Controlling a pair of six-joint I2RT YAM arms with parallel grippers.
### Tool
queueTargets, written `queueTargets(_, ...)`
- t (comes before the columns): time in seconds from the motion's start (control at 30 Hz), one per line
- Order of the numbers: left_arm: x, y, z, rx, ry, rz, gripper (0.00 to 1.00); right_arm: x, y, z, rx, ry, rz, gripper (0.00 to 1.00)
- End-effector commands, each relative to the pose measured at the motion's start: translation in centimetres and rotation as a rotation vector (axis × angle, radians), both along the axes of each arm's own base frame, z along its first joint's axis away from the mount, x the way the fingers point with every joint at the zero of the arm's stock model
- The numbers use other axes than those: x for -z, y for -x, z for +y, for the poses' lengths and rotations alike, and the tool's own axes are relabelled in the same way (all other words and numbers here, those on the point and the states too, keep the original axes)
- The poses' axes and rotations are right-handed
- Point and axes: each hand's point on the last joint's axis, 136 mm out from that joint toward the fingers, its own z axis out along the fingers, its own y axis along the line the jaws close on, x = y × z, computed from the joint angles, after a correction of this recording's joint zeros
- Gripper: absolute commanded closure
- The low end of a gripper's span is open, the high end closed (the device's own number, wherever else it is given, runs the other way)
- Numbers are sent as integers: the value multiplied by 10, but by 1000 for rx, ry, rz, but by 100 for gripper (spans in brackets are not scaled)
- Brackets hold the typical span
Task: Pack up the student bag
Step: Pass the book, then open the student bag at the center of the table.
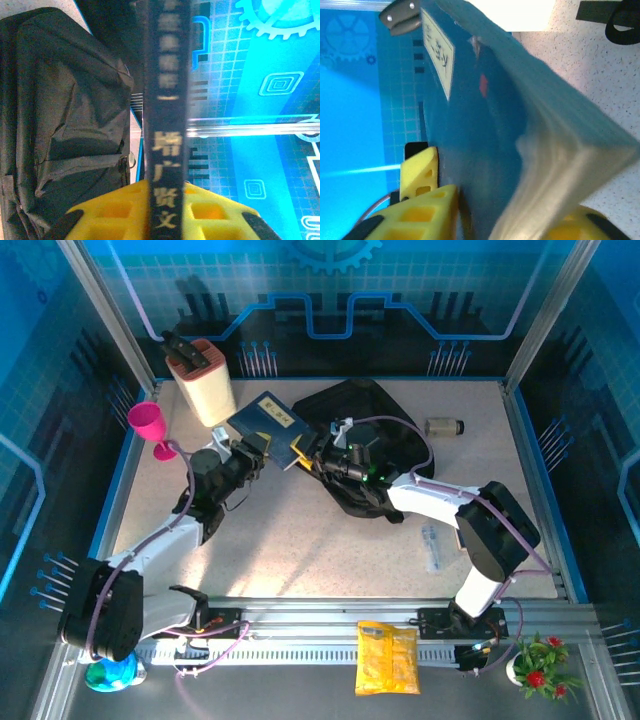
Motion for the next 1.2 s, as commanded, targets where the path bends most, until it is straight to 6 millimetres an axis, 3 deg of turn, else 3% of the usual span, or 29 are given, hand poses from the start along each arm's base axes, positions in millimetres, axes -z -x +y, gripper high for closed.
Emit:
queueTargets(0.0,-33,-4,-5,9,7,-88,78,-15,-7,-3,21,-11,-71,79)
queueTargets(0.07,-25,-4,-6,19,-34,-56,73,-16,-8,-14,42,16,-91,85)
queueTargets(0.17,-9,-3,-11,52,-155,12,53,-17,-11,-41,87,101,-131,89)
queueTargets(0.27,8,-1,-20,99,-322,75,36,-18,-14,-78,143,210,-179,90)
queueTargets(0.4,28,-2,-46,208,-529,107,24,-16,-16,-130,181,351,-205,90)
queueTargets(0.57,50,-2,-106,398,-755,78,19,-13,-17,-197,240,509,-216,90)
queueTargets(0.7,66,5,-162,580,-981,-17,18,-16,-15,-251,306,612,-216,90)
queueTargets(0.8,80,13,-193,698,-1130,-79,18,-16,-10,-283,346,650,-189,89)
queueTargets(0.97,97,31,-229,862,-1332,-171,18,-16,-2,-316,383,672,-151,89)
queueTargets(1.17,107,57,-256,1043,-1471,-281,23,-8,2,-334,387,677,-110,88)
